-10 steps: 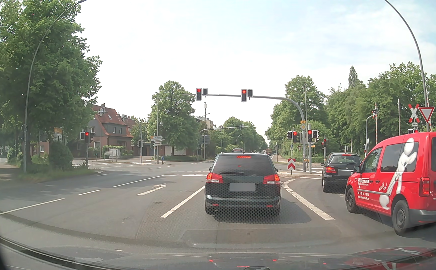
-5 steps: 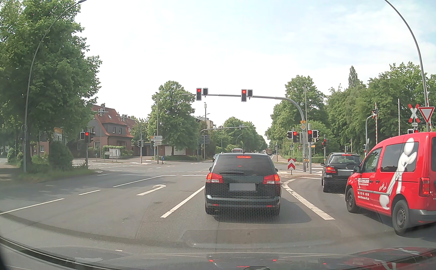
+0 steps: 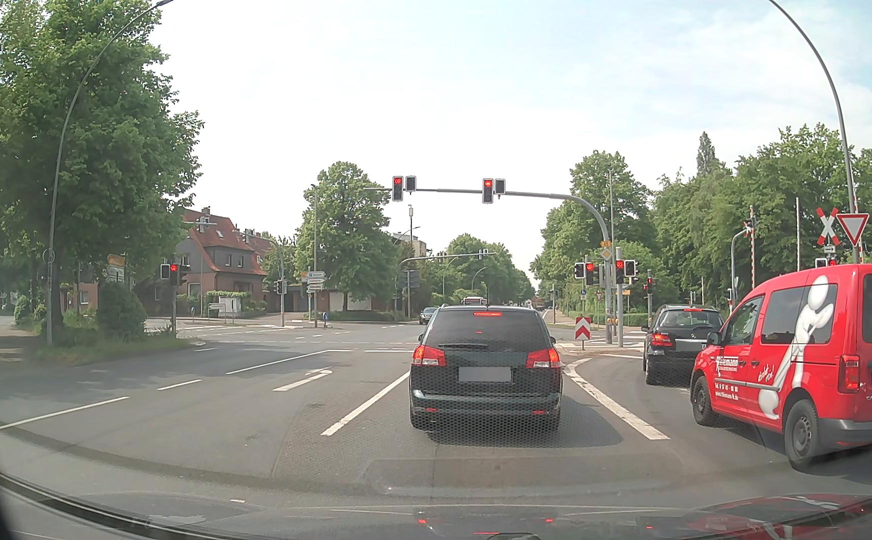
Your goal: Follow the waypoints while adhering to traffic rules and regulations
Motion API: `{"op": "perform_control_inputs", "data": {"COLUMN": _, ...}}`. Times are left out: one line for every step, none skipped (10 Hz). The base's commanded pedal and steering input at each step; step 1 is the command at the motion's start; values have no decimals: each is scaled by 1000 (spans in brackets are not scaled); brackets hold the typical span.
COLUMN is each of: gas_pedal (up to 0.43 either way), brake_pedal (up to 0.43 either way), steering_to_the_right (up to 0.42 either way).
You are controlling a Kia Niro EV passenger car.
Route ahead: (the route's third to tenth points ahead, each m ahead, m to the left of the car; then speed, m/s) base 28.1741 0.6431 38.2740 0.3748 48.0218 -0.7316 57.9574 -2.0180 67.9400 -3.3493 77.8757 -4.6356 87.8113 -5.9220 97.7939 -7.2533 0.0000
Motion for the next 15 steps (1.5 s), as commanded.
{"op": "perform_control_inputs", "data": {"gas_pedal": 0, "brake_pedal": 0, "steering_to_the_right": 0}}
{"op": "perform_control_inputs", "data": {"gas_pedal": 0, "brake_pedal": 0, "steering_to_the_right": 0}}
{"op": "perform_control_inputs", "data": {"gas_pedal": 0, "brake_pedal": 0, "steering_to_the_right": 0}}
{"op": "perform_control_inputs", "data": {"gas_pedal": 0, "brake_pedal": 0, "steering_to_the_right": 0}}
{"op": "perform_control_inputs", "data": {"gas_pedal": 0, "brake_pedal": 0, "steering_to_the_right": 0}}
{"op": "perform_control_inputs", "data": {"gas_pedal": 0, "brake_pedal": 0, "steering_to_the_right": 0}}
{"op": "perform_control_inputs", "data": {"gas_pedal": 0, "brake_pedal": 0, "steering_to_the_right": 0}}
{"op": "perform_control_inputs", "data": {"gas_pedal": 0, "brake_pedal": 0, "steering_to_the_right": 0}}
{"op": "perform_control_inputs", "data": {"gas_pedal": 0, "brake_pedal": 0, "steering_to_the_right": 0}}
{"op": "perform_control_inputs", "data": {"gas_pedal": 0, "brake_pedal": 0, "steering_to_the_right": 0}}
{"op": "perform_control_inputs", "data": {"gas_pedal": 0, "brake_pedal": 0, "steering_to_the_right": 0}}
{"op": "perform_control_inputs", "data": {"gas_pedal": 0, "brake_pedal": 0, "steering_to_the_right": 0}}
{"op": "perform_control_inputs", "data": {"gas_pedal": 0, "brake_pedal": 0, "steering_to_the_right": 0}}
{"op": "perform_control_inputs", "data": {"gas_pedal": 0, "brake_pedal": 0, "steering_to_the_right": 0}}
{"op": "perform_control_inputs", "data": {"gas_pedal": 0, "brake_pedal": 0, "steering_to_the_right": 0}}
